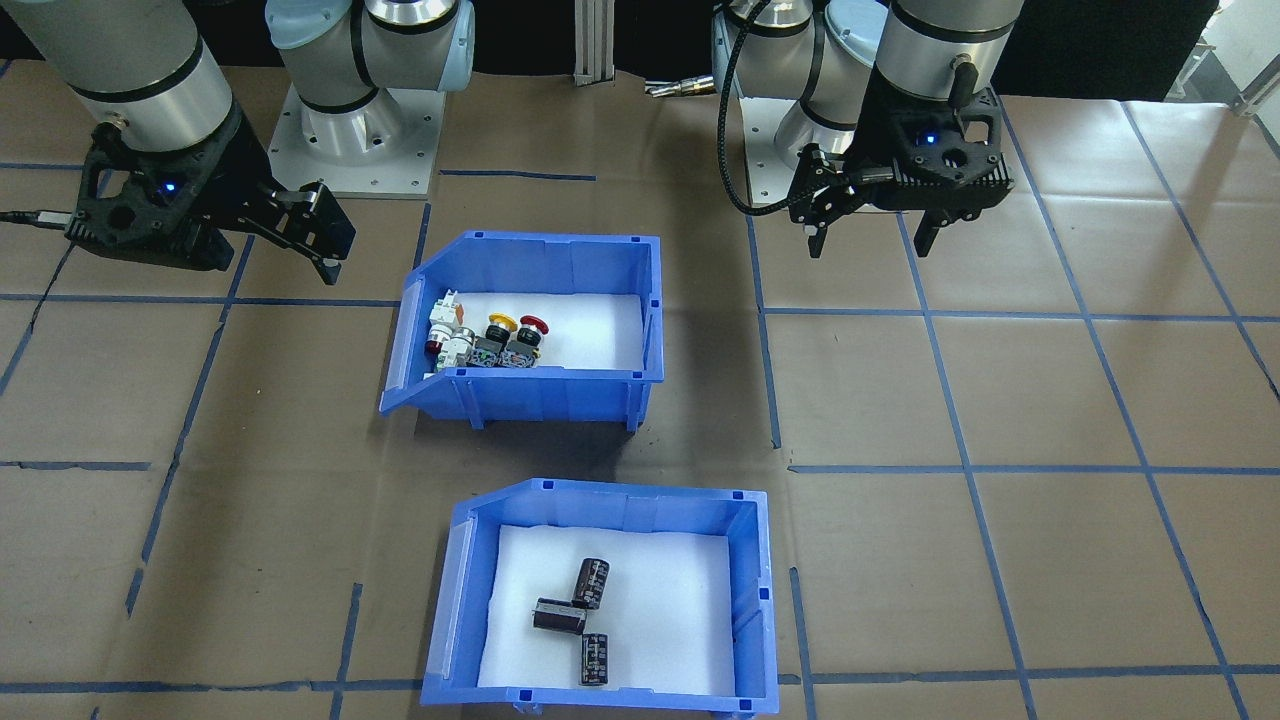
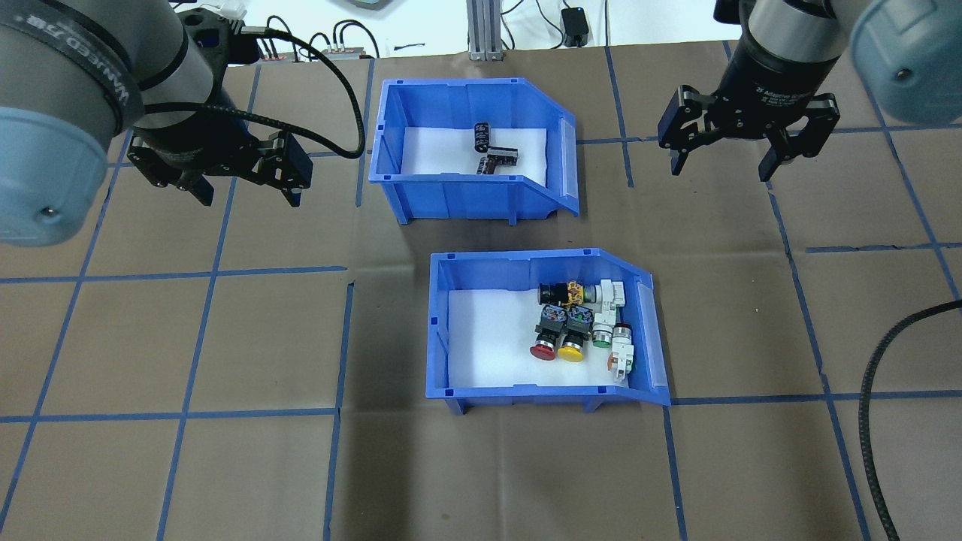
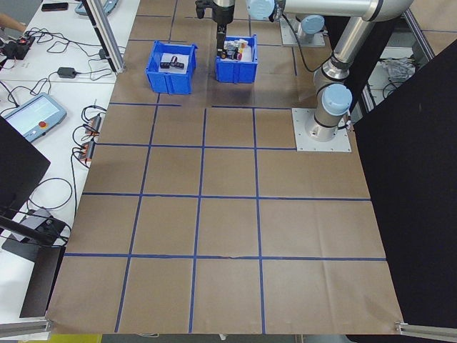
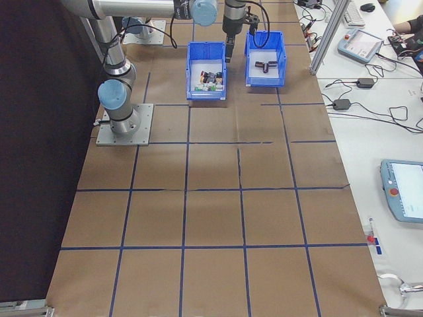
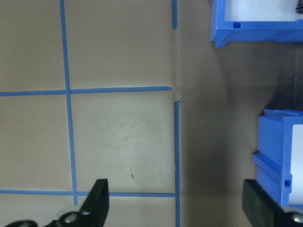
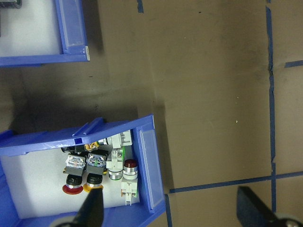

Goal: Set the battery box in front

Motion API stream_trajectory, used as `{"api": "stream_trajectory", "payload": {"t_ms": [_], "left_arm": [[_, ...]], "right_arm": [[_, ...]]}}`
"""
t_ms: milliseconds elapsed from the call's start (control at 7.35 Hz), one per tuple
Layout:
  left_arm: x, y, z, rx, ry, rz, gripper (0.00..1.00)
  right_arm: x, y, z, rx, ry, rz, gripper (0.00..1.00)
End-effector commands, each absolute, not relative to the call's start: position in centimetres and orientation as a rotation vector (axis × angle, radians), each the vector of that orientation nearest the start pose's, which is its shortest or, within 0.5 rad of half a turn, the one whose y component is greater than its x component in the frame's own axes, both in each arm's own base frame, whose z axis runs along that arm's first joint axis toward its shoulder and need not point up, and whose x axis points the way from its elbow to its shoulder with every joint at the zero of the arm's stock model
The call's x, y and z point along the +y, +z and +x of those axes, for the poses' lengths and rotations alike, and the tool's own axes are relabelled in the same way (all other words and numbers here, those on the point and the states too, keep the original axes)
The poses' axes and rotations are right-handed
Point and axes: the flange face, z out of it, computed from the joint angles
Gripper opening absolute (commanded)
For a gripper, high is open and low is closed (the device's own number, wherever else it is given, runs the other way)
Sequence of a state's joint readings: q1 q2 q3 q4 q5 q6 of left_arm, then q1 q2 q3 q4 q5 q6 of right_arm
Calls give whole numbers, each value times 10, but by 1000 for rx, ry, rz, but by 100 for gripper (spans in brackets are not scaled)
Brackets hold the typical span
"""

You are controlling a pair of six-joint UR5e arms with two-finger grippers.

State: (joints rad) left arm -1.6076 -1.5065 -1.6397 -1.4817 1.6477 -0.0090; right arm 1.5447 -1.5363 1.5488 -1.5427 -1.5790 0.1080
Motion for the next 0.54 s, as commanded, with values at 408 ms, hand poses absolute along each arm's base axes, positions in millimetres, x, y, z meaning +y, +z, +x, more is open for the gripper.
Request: {"api": "stream_trajectory", "payload": {"t_ms": [408], "left_arm": [[-459,491,-143,3062,-125,47,100]], "right_arm": [[-505,479,119,3151,64,208,100]]}}
